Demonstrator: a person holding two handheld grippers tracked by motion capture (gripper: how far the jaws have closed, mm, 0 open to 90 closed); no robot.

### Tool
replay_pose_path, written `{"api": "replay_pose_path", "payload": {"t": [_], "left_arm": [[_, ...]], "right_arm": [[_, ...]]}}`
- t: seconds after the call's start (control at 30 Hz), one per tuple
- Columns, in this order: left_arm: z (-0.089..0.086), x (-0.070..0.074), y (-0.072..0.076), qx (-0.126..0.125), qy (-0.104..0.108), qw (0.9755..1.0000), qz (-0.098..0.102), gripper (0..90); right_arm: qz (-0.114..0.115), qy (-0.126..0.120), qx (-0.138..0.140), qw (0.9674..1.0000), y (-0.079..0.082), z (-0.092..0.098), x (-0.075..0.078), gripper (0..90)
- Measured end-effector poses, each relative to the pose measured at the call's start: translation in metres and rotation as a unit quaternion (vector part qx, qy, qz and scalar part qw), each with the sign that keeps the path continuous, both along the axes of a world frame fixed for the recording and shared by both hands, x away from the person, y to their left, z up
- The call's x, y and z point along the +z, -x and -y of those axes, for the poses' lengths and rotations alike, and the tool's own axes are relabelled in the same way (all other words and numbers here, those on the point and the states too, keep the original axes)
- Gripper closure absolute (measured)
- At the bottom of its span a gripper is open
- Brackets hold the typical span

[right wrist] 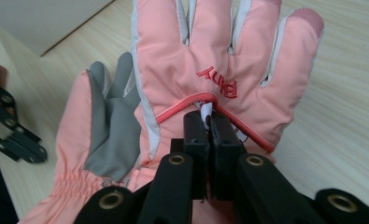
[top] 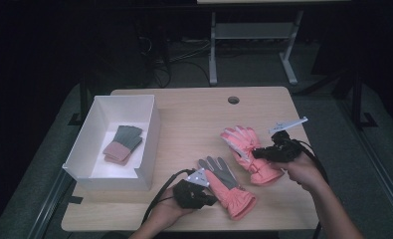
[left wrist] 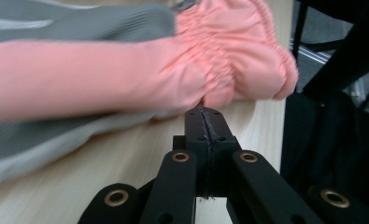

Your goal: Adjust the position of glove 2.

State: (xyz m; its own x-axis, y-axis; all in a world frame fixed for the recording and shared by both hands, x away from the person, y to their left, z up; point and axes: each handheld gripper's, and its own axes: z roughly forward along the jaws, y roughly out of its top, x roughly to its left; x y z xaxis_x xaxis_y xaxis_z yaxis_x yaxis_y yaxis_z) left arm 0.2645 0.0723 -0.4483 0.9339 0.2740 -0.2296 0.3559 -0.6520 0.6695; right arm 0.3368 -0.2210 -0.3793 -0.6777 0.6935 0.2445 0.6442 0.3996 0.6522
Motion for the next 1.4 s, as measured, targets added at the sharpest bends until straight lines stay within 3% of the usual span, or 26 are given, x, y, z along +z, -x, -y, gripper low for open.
{"api": "replay_pose_path", "payload": {"t": [0.1, 0.2, 0.3, 0.47, 0.6, 0.73, 0.83, 0.9, 1.0, 1.3, 1.4], "left_arm": [[0.014, -0.003, -0.002, -0.006, -0.004, 1.0, 0.006, 89.7], [0.024, -0.005, -0.008, -0.006, 0.005, 1.0, 0.001, 89.8], [0.027, -0.001, -0.009, -0.004, 0.006, 0.9999, 0.011, 89.7], [0.003, 0.007, -0.008, 0.017, 0.014, 0.9996, 0.017, 89.5], [-0.024, 0.009, -0.005, 0.044, 0.001, 0.9988, 0.022, 84.1], [-0.046, 0.005, -0.004, 0.071, -0.008, 0.9972, 0.022, 73.5], [-0.055, 0.005, -0.004, 0.093, -0.01, 0.9953, 0.022, 58.0], [-0.058, 0.008, -0.006, 0.097, -0.014, 0.9949, 0.027, 49.4], [-0.06, 0.011, -0.008, 0.104, -0.011, 0.9941, 0.029, 44.5], [-0.06, 0.009, -0.01, 0.103, -0.014, 0.9942, 0.026, 42.0], [-0.061, 0.008, -0.01, 0.105, -0.015, 0.994, 0.027, 41.0]], "right_arm": [[-0.001, -0.001, 0.001, 1.0, 0.002, -0.001, 0.003, 87.3], [0.0, -0.002, 0.014, 0.9999, 0.003, -0.001, 0.004, 87.3], [0.002, 0.004, 0.036, 0.9993, 0.005, -0.003, 0.006, 87.4], [0.0, 0.008, 0.084, 0.9964, 0.009, -0.012, 0.012, 87.4], [0.005, -0.001, 0.117, 0.9931, 0.012, -0.025, 0.017, 87.4], [0.003, 0.005, 0.141, 0.99, 0.014, -0.039, 0.017, 87.4], [-0.006, 0.008, 0.155, 0.9878, 0.014, -0.048, 0.014, 87.4], [-0.008, 0.011, 0.162, 0.9867, 0.015, -0.052, 0.012, 87.3], [-0.02, 0.014, 0.169, 0.9853, 0.015, -0.057, 0.01, 87.2], [-0.041, 0.031, 0.186, 0.9812, 0.009, -0.067, -0.012, 85.2], [-0.041, 0.034, 0.187, 0.981, 0.007, -0.07, -0.018, 76.4]]}}
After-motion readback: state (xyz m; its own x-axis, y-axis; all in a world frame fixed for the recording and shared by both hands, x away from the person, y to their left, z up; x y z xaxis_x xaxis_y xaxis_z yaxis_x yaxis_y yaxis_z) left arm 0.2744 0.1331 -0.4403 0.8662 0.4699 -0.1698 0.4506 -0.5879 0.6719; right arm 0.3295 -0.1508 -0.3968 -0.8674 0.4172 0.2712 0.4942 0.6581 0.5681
